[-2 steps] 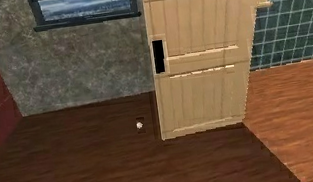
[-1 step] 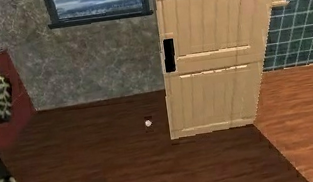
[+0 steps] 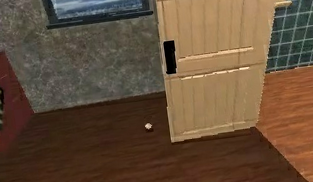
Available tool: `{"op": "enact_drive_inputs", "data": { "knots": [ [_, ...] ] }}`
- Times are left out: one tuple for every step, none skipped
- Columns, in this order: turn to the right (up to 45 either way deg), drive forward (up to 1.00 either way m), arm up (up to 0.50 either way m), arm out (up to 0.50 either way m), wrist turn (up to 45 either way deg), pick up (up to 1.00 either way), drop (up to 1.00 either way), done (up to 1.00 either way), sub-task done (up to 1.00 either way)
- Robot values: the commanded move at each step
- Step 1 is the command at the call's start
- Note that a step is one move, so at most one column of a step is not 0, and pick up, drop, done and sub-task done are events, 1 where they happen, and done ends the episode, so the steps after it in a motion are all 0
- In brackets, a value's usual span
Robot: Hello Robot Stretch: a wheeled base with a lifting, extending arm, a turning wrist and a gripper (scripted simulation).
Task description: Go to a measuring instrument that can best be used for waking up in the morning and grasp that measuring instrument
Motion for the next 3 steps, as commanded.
{"op": "enact_drive_inputs", "data": {
  "knots": [
    [39.0,0.0,0.0,0.0,0.0,0.0,0.0,0.0,0.0],
    [0.0,0.75,0.0,0.0,0.0,0.0,0.0,0.0,0.0],
    [45.0,0.0,0.0,0.0,0.0,0.0,0.0,0.0,0.0]
  ]
}}
